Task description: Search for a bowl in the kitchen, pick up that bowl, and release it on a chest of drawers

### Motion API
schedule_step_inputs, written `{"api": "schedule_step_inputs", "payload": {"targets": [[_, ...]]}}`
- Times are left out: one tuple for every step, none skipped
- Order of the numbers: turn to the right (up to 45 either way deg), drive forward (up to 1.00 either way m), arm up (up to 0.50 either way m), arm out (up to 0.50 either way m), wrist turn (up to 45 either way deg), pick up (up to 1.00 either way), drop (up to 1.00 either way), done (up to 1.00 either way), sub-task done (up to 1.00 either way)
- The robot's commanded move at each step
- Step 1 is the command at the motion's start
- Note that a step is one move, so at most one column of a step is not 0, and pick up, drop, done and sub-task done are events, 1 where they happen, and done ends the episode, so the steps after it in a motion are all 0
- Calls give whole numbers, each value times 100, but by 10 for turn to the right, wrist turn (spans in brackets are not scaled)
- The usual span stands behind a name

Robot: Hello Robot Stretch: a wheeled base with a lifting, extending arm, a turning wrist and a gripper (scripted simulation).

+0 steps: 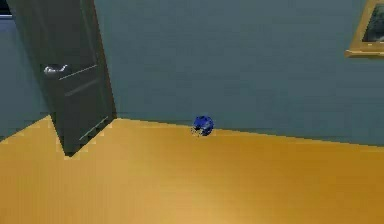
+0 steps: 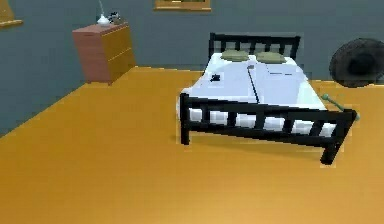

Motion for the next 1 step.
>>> {"api": "schedule_step_inputs", "payload": {"targets": [[0,35,0,0,0,0,0,0,0]]}}
